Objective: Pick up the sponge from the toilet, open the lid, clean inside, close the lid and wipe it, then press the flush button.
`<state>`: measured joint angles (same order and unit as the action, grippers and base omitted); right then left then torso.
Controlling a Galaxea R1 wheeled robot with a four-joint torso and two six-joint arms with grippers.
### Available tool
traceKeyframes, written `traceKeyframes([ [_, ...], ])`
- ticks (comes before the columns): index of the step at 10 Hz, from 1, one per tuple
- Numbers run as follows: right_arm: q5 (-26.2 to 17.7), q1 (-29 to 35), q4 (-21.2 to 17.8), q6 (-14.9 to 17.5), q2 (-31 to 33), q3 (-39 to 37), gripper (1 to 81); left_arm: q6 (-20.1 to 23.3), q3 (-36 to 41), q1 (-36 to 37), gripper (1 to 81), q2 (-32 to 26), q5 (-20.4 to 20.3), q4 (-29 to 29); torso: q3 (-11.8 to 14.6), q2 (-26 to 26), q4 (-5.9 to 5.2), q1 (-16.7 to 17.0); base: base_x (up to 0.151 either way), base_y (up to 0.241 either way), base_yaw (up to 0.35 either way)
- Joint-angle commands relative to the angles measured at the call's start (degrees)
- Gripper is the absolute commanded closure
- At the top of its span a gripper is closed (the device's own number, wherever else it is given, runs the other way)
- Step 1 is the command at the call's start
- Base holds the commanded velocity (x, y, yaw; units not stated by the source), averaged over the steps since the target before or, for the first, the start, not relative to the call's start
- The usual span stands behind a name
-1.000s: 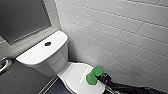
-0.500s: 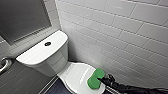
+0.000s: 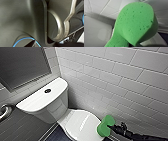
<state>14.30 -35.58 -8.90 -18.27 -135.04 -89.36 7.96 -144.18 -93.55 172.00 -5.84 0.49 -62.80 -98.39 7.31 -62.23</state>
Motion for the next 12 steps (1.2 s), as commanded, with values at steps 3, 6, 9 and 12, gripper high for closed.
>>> traceKeyframes([
  [3, 1.5, -9.4, 4.7, -0.1, 13.3, 9.6, 81.1, 0.7, 31.6, 2.9, 1.0, -18.1, 5.9, 2.5, 0.0, 0.0, 0.0, 0.0, 0.0, 0.0, 0.0],
  [6, 2.5, -16.7, 5.6, -0.2, 15.7, 7.6, 81.1, 0.7, 43.9, 6.0, 1.0, -26.8, 5.8, 2.7, 0.0, 0.0, 0.0, 0.0, 0.0, 0.0, 0.0],
  [9, 5.0, -23.3, 5.7, -0.4, 18.2, 7.5, 81.1, 0.5, 52.3, 11.7, 1.0, -33.7, 5.9, 1.7, 0.0, 0.0, 0.0, 0.0, 0.0, 0.0, 0.0],
  [12, 4.9, -30.8, 8.2, -0.2, 18.4, 5.8, 81.1, -0.7, 54.8, 20.3, 1.0, -38.4, 6.4, -0.8, 0.0, 0.0, 0.0, 0.0, 0.0, 0.0, 0.0],
])
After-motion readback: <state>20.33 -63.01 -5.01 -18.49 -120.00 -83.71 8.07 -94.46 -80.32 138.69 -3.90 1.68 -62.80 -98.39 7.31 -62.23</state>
